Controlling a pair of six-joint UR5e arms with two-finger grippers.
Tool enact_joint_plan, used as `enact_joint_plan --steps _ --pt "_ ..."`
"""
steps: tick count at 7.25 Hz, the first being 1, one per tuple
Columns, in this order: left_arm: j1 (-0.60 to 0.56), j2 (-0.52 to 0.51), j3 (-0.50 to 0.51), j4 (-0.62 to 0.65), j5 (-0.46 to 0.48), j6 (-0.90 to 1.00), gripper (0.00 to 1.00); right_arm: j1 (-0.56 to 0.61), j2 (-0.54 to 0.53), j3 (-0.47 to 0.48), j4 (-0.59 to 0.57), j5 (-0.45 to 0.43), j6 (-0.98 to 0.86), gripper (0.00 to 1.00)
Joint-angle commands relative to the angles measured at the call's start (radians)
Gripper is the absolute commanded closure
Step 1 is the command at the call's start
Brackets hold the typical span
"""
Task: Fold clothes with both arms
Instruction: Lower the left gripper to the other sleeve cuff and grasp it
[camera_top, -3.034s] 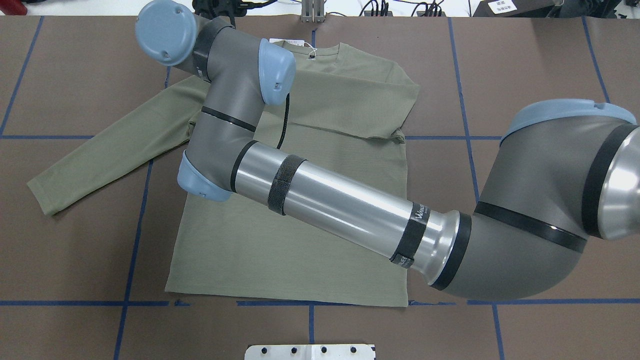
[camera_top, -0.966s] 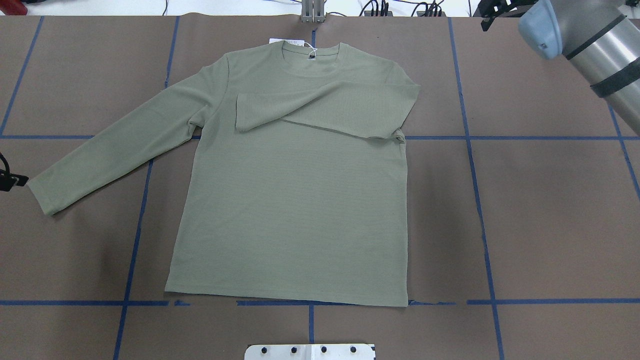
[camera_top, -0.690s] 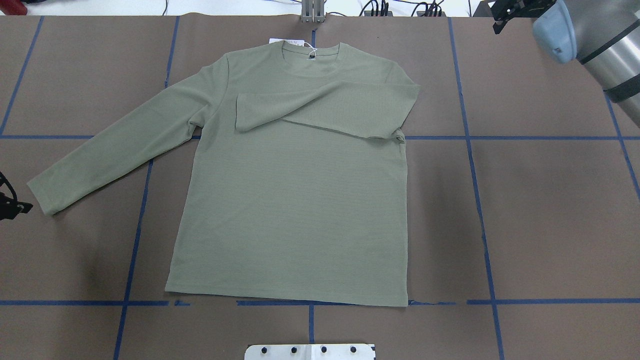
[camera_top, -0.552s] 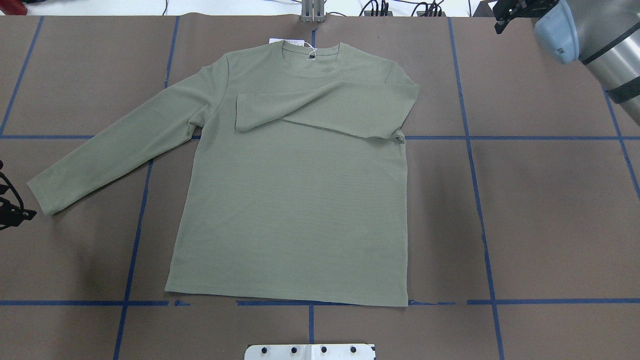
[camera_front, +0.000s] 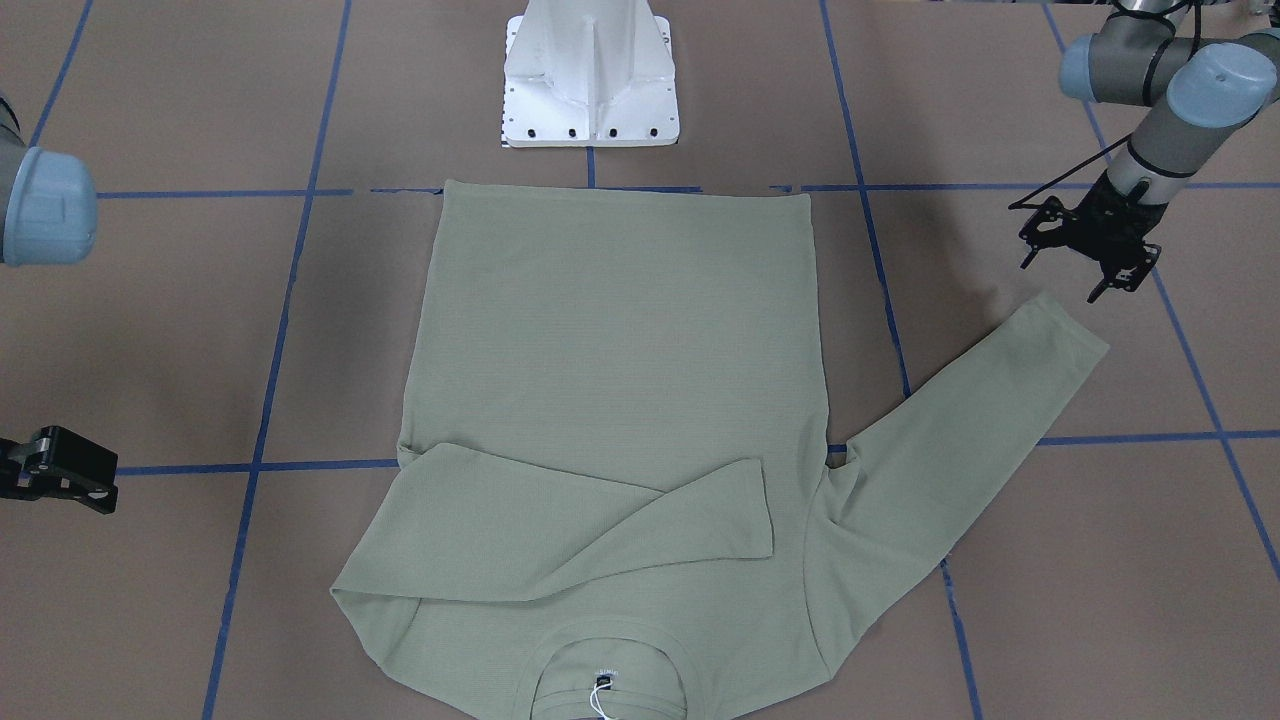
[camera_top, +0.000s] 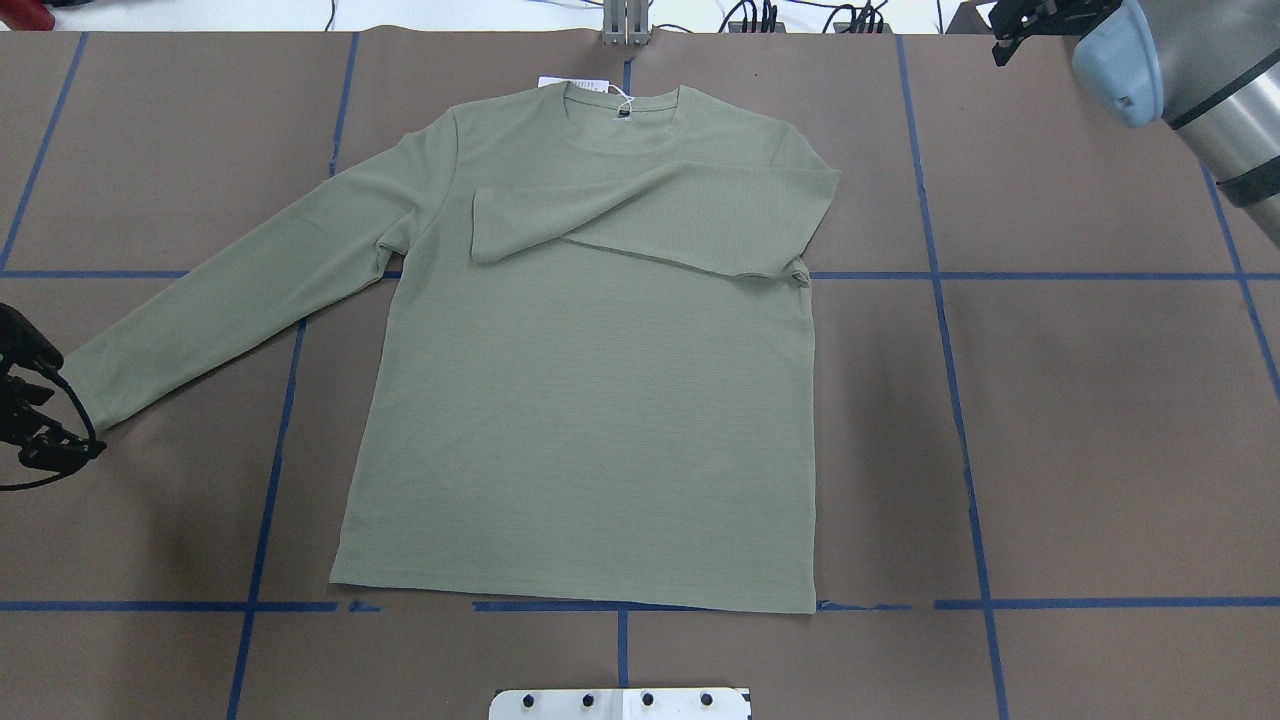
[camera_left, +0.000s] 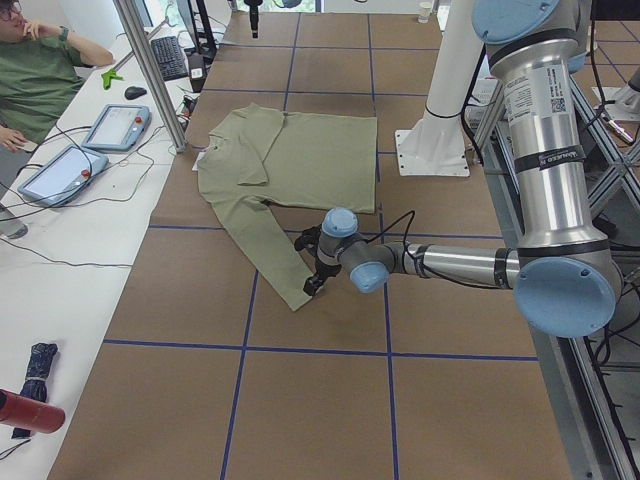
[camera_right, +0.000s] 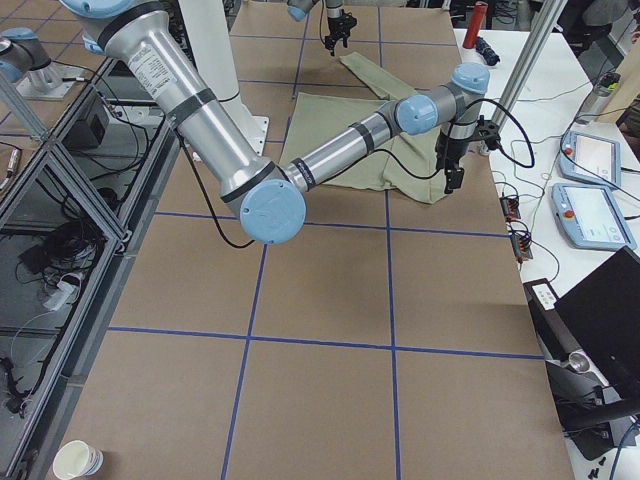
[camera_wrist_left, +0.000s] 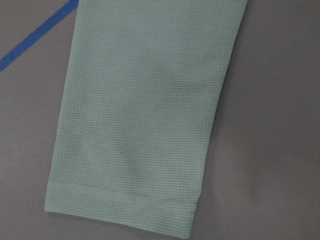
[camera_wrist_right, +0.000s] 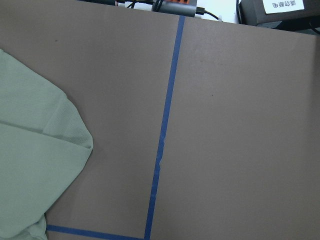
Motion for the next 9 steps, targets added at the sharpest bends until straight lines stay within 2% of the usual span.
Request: enact_joint_plan --steps 1,2,3,5,6,9 --pt "0.023 -0.043 0.046 0.001 0.028 0.005 0.01 0.000 -0.001 0.003 0.000 -0.001 0.001 0.00" --pt "0.025 -0.046 0.047 0.001 0.029 0.005 0.10 0.002 -0.001 0.008 0.000 0.001 0.004 0.00" --pt "0.025 -0.050 0.049 0.001 0.028 0.007 0.26 0.002 -0.003 0.006 0.000 -0.001 0.005 0.00" --pt "0.023 -0.046 0.048 0.001 0.026 0.008 0.77 0.000 -0.001 0.006 0.000 -0.001 0.010 0.00" --pt "0.023 -0.041 0.047 0.001 0.028 0.008 0.99 0.000 -0.001 0.008 0.000 -0.001 0.010 0.00" --pt "0.003 -0.037 -0.041 0.030 0.016 0.008 1.00 -0.001 -0.016 0.006 0.002 -0.001 0.008 0.00"
